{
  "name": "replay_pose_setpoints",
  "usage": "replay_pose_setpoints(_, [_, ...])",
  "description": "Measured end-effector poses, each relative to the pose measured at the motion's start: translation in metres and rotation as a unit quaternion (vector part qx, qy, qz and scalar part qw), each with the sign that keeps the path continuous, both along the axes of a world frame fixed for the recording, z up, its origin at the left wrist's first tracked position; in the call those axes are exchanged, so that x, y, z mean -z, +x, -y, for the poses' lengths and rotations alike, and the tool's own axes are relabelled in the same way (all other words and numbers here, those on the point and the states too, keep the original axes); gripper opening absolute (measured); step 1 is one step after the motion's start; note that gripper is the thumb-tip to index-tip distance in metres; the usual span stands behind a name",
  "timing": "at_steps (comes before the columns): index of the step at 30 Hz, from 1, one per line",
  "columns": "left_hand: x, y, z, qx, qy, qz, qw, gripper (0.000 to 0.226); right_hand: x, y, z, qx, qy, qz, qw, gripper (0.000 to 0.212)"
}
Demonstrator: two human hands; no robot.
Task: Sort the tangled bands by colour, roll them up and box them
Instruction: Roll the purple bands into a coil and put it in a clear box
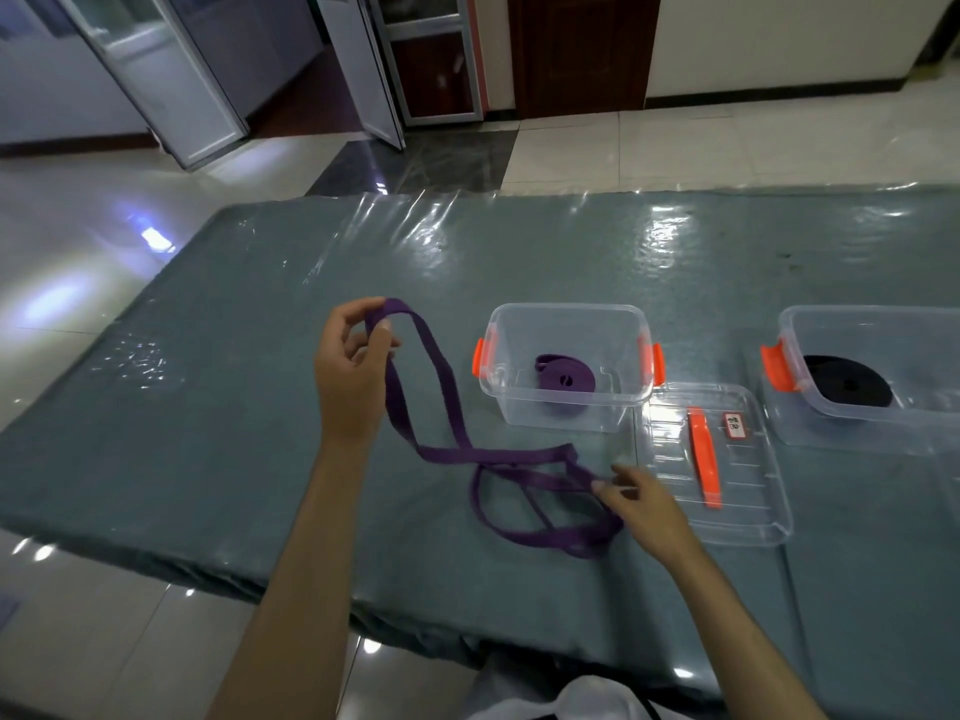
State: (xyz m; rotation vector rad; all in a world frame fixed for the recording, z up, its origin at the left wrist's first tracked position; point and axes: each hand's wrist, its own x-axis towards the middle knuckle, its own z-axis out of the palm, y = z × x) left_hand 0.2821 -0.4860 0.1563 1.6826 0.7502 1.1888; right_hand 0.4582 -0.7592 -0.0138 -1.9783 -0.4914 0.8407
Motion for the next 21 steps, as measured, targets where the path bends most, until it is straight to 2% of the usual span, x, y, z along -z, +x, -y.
replay_pose_setpoints(3, [-0.014, 0.007, 0.013, 0.043, 0.022, -0.008, 0.999, 0.021, 0.003, -0.004, 0.002, -0.059, -0.055, 0.034, 0.996, 0.044])
replay_pose_setpoints(5, [-0.021, 0.012, 0.021, 0.06, 0.036, -0.018, 0.997, 0.021, -0.006, -0.007, 0.0, -0.059, -0.06, 0.05, 0.995, 0.044])
replay_pose_setpoints(8, [-0.029, 0.019, 0.034, 0.094, 0.078, -0.051, 0.991, 0.02, -0.032, -0.007, -0.011, -0.043, -0.028, 0.135, 0.99, 0.043])
replay_pose_setpoints(10, [-0.031, 0.023, 0.045, 0.112, 0.118, -0.078, 0.984, 0.021, -0.055, -0.008, -0.021, -0.034, 0.034, 0.166, 0.985, 0.038])
replay_pose_setpoints(14, [-0.026, 0.036, 0.07, 0.117, 0.139, -0.124, 0.976, 0.026, -0.103, -0.008, -0.039, -0.061, 0.172, 0.079, 0.98, 0.034])
replay_pose_setpoints(19, [-0.019, 0.051, 0.089, 0.143, 0.047, -0.099, 0.984, 0.021, -0.14, -0.011, -0.054, -0.109, 0.275, 0.028, 0.955, 0.05])
replay_pose_setpoints(21, [-0.02, 0.056, 0.094, 0.166, 0.001, -0.076, 0.983, 0.016, -0.15, -0.008, -0.057, -0.108, 0.303, 0.009, 0.947, 0.047])
